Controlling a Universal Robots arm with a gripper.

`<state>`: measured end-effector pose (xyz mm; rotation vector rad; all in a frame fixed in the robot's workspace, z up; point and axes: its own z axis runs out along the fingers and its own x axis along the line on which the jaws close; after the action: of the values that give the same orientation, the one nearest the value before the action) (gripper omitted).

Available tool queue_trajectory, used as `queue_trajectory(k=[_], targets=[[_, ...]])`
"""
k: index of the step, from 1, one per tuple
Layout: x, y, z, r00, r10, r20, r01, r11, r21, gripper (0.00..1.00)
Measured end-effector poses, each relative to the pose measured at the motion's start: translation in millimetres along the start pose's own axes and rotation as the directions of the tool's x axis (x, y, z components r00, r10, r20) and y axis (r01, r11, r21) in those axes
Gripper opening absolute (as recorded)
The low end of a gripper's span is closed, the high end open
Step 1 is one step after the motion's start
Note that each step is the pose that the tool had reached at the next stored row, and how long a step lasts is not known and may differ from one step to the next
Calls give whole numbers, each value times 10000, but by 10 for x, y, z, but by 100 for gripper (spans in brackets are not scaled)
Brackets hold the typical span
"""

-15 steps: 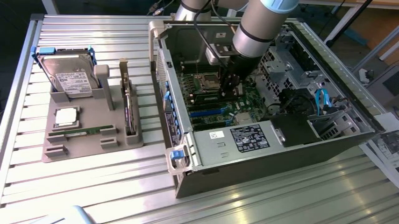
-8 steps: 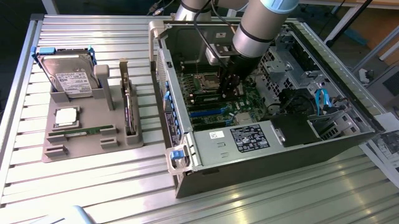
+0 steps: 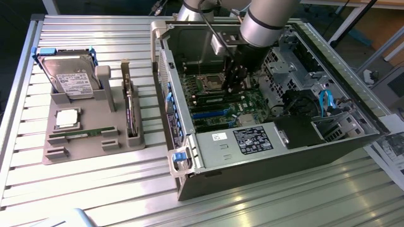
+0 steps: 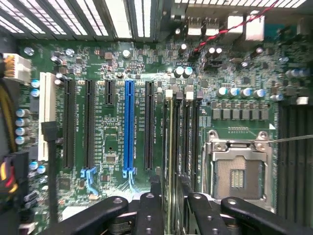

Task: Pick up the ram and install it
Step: 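Press down the ram until it locks into place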

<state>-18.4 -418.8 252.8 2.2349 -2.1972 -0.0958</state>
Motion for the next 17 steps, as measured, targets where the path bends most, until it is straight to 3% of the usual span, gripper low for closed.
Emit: queue_trajectory(k=[4,6,7,9,12,17], targets=[[-9,10,-219,10000,0,1,0,10000,0,27],[-34,17,-379,10000,0,-1,0,10000,-1,27],[-41,19,-428,10000,-1,1,1,10000,0,26],[-47,25,-534,10000,0,0,0,10000,0,13],[-52,31,-670,10000,0,-2,0,10000,-1,10],[-52,32,-679,10000,0,0,0,10000,0,10]])
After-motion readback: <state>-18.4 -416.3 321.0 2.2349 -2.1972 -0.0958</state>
